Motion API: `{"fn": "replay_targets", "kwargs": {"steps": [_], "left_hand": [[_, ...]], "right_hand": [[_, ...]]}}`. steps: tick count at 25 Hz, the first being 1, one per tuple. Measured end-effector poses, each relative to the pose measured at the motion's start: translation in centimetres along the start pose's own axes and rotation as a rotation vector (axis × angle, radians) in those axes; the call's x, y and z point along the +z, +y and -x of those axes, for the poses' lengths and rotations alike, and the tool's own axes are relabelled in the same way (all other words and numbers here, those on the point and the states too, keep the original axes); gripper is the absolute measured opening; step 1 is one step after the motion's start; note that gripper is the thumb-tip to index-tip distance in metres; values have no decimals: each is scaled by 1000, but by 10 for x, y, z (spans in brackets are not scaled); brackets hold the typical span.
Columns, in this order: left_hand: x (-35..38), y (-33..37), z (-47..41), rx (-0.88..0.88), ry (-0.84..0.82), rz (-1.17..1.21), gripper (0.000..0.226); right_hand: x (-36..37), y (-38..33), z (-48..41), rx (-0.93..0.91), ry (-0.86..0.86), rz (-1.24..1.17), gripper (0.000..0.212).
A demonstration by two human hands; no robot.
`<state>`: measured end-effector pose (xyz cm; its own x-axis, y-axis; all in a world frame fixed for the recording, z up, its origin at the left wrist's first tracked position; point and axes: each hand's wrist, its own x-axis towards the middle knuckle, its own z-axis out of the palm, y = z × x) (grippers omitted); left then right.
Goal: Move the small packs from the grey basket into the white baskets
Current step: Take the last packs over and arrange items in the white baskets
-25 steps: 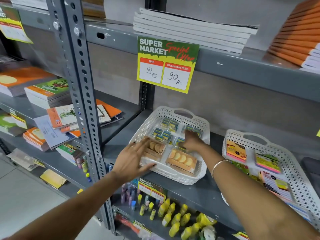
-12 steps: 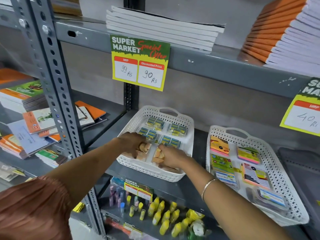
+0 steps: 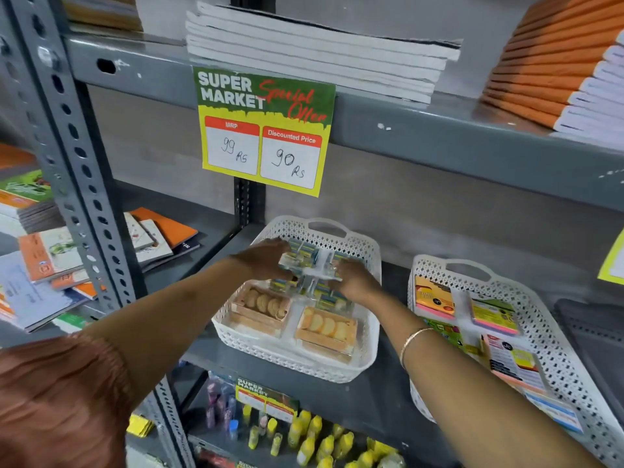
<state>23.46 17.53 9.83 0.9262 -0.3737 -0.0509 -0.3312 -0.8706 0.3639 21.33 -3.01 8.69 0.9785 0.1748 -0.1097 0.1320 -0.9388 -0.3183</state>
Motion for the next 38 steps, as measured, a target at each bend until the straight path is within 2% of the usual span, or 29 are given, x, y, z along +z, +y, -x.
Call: {"fn": "replay_targets", "kwargs": {"steps": [3,7,9,12,14,16,18,20,22,24,26,29,32,35,38], "left_hand": [[15,-11,-23,33,-129,-116,80],[37,-26,-45,87,-205,-264,70],[41,-31,-50,92,-199,-240,70],[43,-34,-52,99,-191,-240,69],[42,-31,-52,89,-220,-282,82],[36,-15,-48,47,-237,-258,105],[25,19,-40,31,-129,-131,109],[19,72,-30,104,20,4,94],[23,131,-16,237,89,109,78],[43,186,-3,430,48,72,73],[73,234,11,551,-113,-47,75],[117,268,19,524,-273,-243,75],[137,272,18,432,-320,-264,64],[141,270,16,466,-303,-304,61],[143,267,16,482,-278,-299,59]], "right_hand": [[19,3,-9,-9,-187,136,53],[29,5,-17,-16,-173,209,52],[30,7,-19,-2,-175,204,50],[31,4,-16,-24,-192,212,62],[23,3,-9,-45,-170,192,76],[1,10,3,-58,-67,84,84],[-33,29,24,-46,100,-62,75],[-70,64,55,5,272,-133,50],[-97,107,91,103,307,-63,29],[-107,147,129,150,197,-10,25],[-102,181,167,224,-13,13,26],[-75,209,208,284,-264,90,54],[-50,221,224,237,-243,163,60],[-43,223,230,199,-143,215,55],[-42,224,231,190,-137,247,56]]}}
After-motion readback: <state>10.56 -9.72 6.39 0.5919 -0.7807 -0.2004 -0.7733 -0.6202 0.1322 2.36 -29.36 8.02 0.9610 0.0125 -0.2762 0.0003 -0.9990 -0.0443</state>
